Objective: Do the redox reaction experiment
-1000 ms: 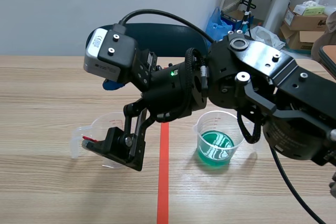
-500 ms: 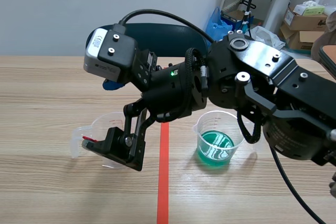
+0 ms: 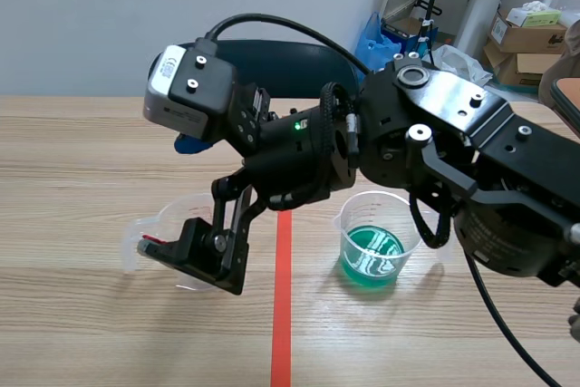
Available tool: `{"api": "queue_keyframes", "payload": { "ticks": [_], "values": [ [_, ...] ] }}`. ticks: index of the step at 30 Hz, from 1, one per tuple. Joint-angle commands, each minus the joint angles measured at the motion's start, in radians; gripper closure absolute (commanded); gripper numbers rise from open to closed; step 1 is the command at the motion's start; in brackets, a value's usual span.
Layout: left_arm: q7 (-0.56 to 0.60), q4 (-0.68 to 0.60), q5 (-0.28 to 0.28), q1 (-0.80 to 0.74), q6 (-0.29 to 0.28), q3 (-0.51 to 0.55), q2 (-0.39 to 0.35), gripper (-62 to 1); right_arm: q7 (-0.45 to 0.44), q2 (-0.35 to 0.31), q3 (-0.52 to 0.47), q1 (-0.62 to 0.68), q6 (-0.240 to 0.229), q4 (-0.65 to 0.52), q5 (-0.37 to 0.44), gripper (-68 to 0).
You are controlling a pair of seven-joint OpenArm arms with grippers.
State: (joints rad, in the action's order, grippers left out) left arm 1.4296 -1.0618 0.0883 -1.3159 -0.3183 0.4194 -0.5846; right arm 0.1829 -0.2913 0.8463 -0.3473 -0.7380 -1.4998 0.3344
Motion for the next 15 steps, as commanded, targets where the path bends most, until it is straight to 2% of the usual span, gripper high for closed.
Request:
{"api": "queue_keyframes", "payload": {
  "ticks": [1, 9, 15],
  "values": [
    [0.018, -0.011, -0.002, -0.001, -0.002, 0.003, 0.008, -62.3, -0.025, 0.003, -0.002, 0.006, -0.008, -0.026, 0.018, -67.9],
    [0.014, -0.013, 0.001, -0.001, -0.002, 0.004, 0.045, -62.3, -0.058, -0.006, -0.01, 0.093, -0.008, -0.082, 0.017, -67.9],
    [0.014, -0.013, 0.0, 0.018, -0.002, 0.004, 0.091, -62.3, -0.091, -0.031, -0.069, 0.189, 0.003, -0.174, 0.011, -67.9]
  ]
}}
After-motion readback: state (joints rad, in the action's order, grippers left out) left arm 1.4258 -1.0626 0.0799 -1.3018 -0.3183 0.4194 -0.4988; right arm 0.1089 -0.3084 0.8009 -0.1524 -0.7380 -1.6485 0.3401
